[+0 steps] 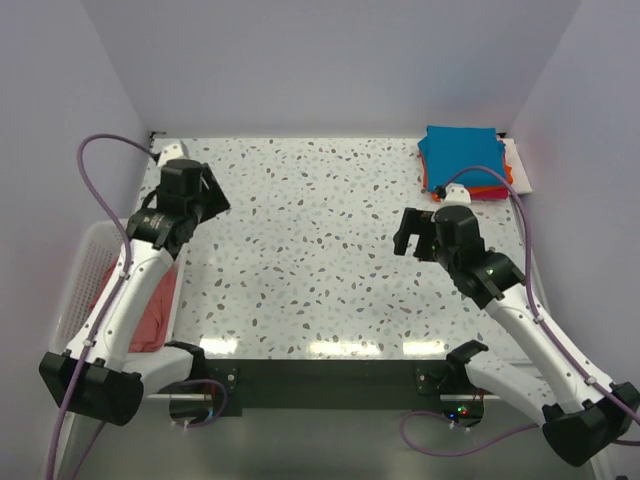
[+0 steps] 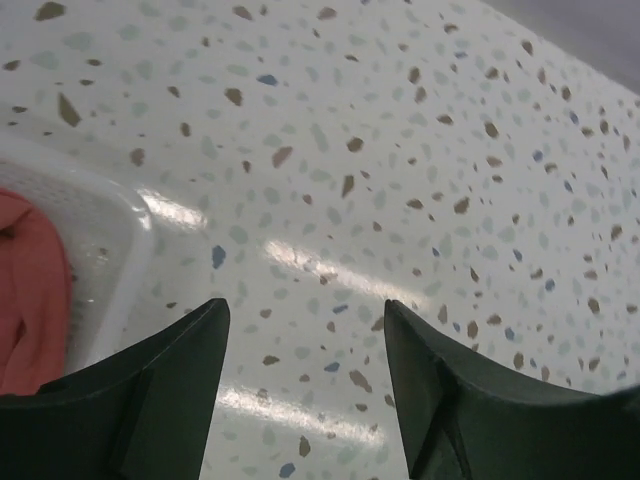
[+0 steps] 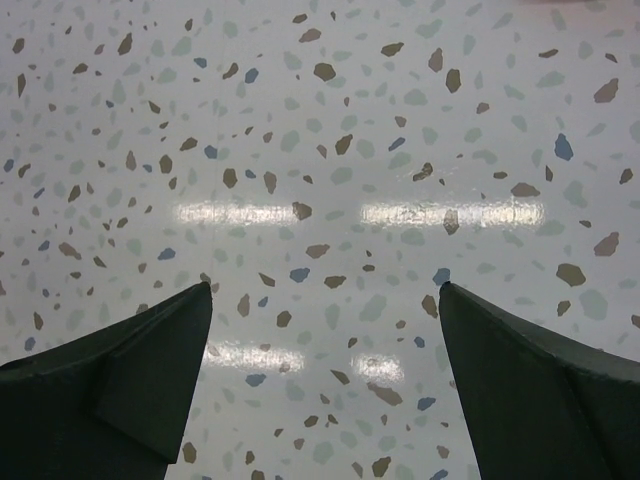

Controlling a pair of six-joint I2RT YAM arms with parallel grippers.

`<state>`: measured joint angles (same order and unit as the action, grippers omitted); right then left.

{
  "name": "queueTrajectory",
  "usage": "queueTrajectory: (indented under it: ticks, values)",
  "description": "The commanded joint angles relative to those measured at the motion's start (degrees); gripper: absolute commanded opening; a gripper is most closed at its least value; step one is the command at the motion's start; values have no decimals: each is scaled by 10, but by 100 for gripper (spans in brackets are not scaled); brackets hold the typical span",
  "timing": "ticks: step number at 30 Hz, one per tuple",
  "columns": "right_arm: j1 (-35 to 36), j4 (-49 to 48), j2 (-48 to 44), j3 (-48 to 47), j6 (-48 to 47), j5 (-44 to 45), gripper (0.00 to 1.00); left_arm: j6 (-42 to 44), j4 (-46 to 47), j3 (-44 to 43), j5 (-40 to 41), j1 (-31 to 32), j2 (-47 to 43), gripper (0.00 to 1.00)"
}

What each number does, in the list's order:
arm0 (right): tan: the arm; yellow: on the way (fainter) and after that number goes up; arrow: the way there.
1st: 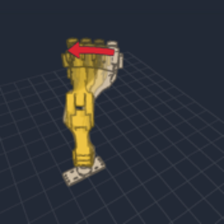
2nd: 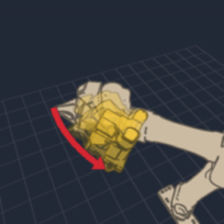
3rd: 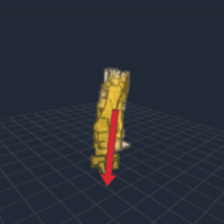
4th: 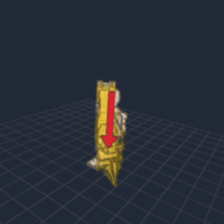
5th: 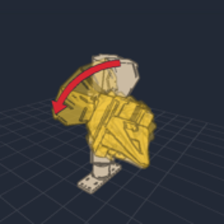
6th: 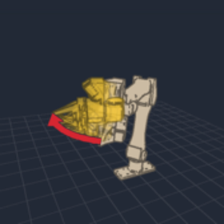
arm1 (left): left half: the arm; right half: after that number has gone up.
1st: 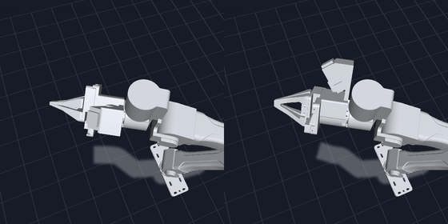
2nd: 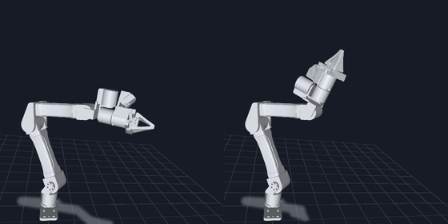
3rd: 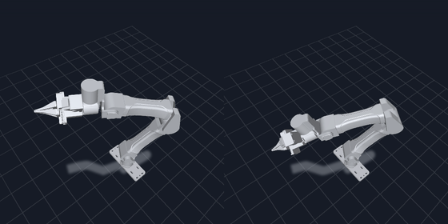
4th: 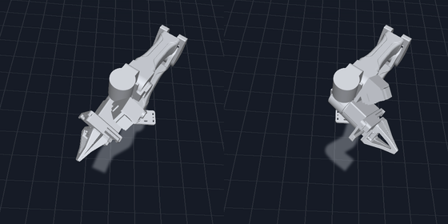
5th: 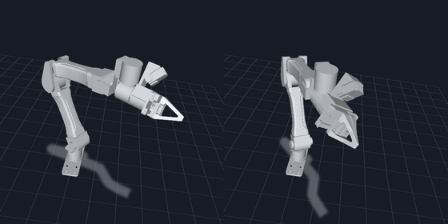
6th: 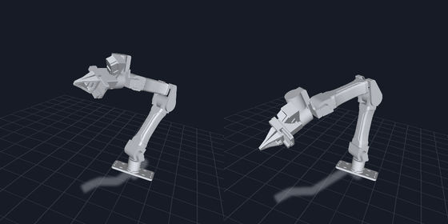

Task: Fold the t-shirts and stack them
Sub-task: Grab the tshirt from the pile

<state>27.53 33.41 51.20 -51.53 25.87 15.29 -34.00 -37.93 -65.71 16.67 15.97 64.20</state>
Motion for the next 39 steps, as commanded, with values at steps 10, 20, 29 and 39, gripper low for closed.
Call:
queueTrajectory:
  ticks: [10,20,29,39]
  values:
    - [-1,-20,52,12,-6,-76,99,-146,-51,87,53,-361,87,78]
    - [0,-29,56,21,-9,-111,99,-191,23,161,57,-385,226,75]
    - [-1,-34,44,29,-9,-119,99,-152,27,154,38,-385,176,10]
    - [0,-49,50,16,-9,-149,99,-42,17,53,-11,-386,-28,0]
